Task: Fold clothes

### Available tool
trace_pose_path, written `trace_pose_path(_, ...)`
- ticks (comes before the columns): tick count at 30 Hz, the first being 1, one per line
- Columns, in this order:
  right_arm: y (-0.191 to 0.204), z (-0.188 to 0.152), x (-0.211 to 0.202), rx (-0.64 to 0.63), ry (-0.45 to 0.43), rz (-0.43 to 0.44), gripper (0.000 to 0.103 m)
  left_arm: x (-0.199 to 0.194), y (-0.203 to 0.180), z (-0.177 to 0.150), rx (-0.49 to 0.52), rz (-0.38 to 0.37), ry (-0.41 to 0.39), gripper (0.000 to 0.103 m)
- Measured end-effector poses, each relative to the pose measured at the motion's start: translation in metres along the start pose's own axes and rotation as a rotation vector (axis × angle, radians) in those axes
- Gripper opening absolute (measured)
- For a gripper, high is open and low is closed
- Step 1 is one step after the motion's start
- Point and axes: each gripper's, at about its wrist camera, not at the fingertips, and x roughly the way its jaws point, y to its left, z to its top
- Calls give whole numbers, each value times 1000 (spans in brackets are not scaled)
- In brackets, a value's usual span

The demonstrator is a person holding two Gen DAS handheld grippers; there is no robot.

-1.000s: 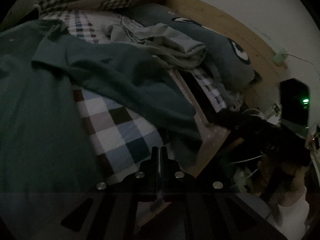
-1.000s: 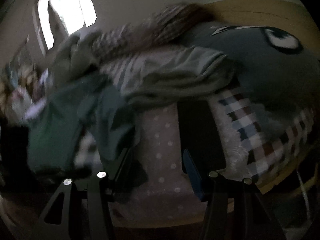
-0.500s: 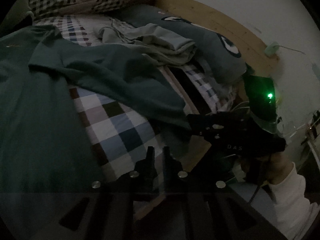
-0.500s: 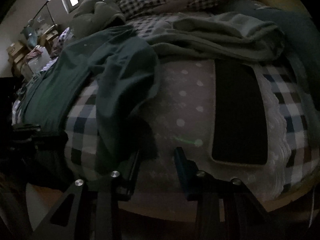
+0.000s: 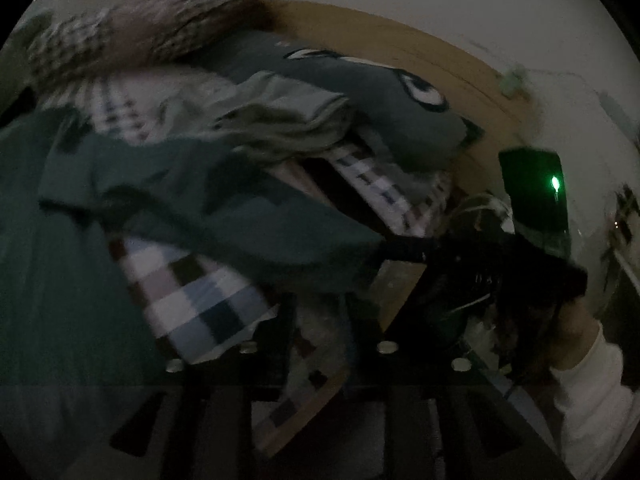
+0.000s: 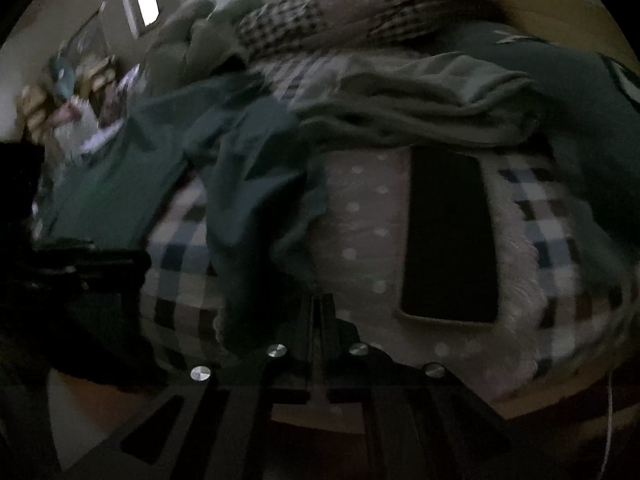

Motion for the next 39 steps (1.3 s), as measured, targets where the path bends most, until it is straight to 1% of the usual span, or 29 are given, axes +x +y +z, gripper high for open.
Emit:
trace_pose_path(1, -4, 0, -8, 28, -18, 6, 1, -1, -6, 1, 20, -4, -7, 38)
trace_pose_path(2, -7, 1, -14, 51, -32, 11, 1, -2, -14, 3, 48, -8, -19, 45)
trace_pose_path(3, -10, 2, -19, 73, -46, 15, 1, -2, -21, 4, 73, -7, -28, 54)
trace_pose_path(5, -15, 5, -31, 120, -75, 44, 1, -3, -35, 4, 121, 7, -52, 63)
trace_pose_path(8, -15, 12, -42, 160, -107, 91, 1, 0, -57, 5, 189, 31, -89, 64)
trace_pose_path(10, -13, 16, -49, 170, -119, 117, 1, 2, -67, 4, 224, 71, -111, 64)
trace_pose_path(12, -10, 20, -52, 182, -125, 144, 1, 4, -81, 1, 283, 140, -149, 64)
trace_pose_path(15, 0, 28, -56, 176, -137, 180, 1, 3, -96, -1, 342, 211, -206, 64)
trace_pose_path(18, 13, 37, -60, 138, -137, 199, 1, -2, -101, -3, 359, 267, -255, 64)
trace_pose_path(20, 22, 43, -62, 109, -135, 209, 1, -4, -101, -2, 366, 299, -267, 64)
trace_pose_path(23, 35, 48, -64, 72, -133, 220, 1, -5, -97, 1, 350, 342, -260, 63)
trace_pose_path(25, 42, 50, -64, 59, -132, 229, 1, -6, -92, 2, 329, 374, -259, 55)
trace_pose_path(26, 46, 52, -64, 54, -133, 235, 1, -7, -90, 2, 318, 390, -259, 38)
trace_pose_path(27, 50, 53, -63, 49, -133, 241, 1, -8, -87, 3, 304, 405, -257, 25)
trace_pose_path(28, 54, 54, -63, 44, -133, 247, 1, -9, -83, 4, 290, 421, -255, 24)
trace_pose_path(30, 61, 57, -61, 37, -131, 252, 1, -12, -75, 5, 271, 447, -249, 16)
trace_pose_path(31, 63, 58, -60, 36, -131, 254, 1, -13, -72, 6, 261, 460, -247, 13)
trace_pose_path(33, 68, 61, -57, 35, -131, 257, 1, -16, -64, 8, 238, 464, -244, 8)
trace_pose_path(36, 77, 64, -53, 24, -126, 266, 1, -31, -48, 9, 188, 433, -263, 5)
trace_pose_path(37, 79, 65, -51, 20, -124, 267, 3, -35, -42, 9, 171, 422, -270, 5)
trace_pose_path(39, 84, 68, -49, 13, -130, 237, 5, -54, -25, 8, 108, 385, -314, 5)
